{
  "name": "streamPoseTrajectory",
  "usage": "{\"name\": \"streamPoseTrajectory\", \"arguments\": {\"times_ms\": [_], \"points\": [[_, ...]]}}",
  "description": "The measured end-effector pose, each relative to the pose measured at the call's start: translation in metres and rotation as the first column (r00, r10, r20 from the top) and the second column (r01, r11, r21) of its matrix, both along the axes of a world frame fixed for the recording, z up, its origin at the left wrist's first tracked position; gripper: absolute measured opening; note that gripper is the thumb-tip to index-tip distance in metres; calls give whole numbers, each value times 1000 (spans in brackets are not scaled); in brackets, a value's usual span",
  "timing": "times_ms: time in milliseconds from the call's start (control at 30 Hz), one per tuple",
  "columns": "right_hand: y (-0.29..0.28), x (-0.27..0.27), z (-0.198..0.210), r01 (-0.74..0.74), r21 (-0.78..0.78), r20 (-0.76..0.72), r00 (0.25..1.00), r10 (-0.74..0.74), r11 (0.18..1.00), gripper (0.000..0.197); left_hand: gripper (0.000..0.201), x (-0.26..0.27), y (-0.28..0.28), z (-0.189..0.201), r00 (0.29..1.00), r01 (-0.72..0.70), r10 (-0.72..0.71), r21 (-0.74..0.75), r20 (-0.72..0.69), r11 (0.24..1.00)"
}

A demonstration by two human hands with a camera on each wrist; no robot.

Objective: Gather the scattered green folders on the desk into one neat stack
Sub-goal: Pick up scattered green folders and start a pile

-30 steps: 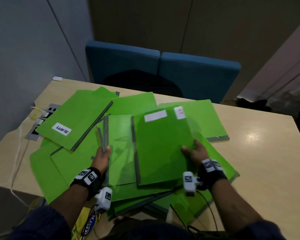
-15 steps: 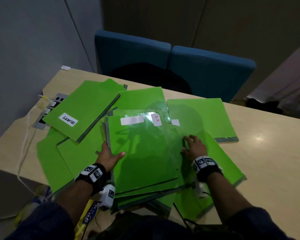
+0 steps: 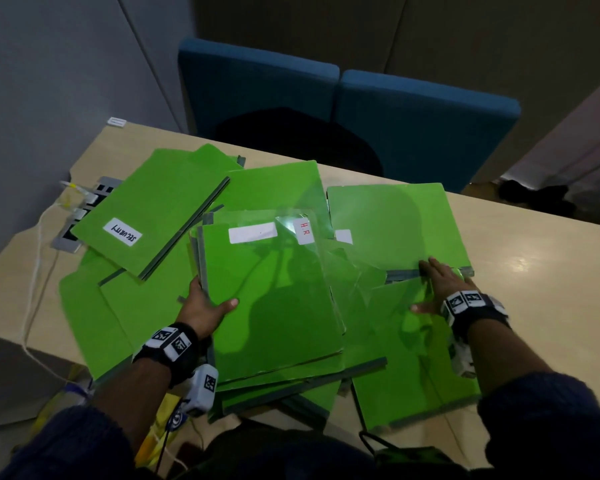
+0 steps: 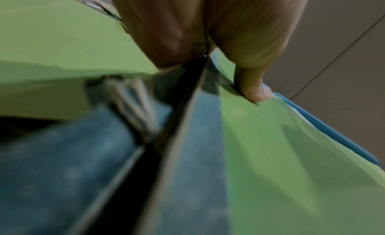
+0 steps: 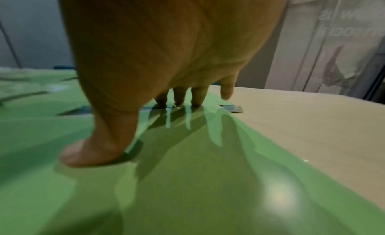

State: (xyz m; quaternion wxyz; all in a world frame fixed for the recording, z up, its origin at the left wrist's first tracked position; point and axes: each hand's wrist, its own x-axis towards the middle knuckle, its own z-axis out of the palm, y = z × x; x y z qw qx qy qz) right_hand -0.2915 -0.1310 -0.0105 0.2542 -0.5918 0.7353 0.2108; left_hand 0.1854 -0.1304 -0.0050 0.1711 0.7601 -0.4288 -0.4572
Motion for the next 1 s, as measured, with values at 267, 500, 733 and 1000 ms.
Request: {"name": "streamPoseTrajectory", "arguments": {"times_ms": [267, 500, 733, 1000], "points": [[61, -56, 5, 171, -71, -82, 981, -176, 983, 100, 92, -6, 3, 7, 999, -3, 2, 24, 44, 1000], [120, -71, 6, 133, -69, -44, 990, -137, 989, 69, 88, -11, -5, 13, 997, -70, 68, 56, 33, 996], [134, -53, -3, 133, -66, 78, 989, -128, 989, 86, 86, -29, -18, 15, 994, -96, 95, 30, 47, 995], [126, -51, 8, 59, 18, 92, 994, -61, 998, 94, 82, -60, -24, 7, 989, -140, 138, 49, 43, 989]]}}
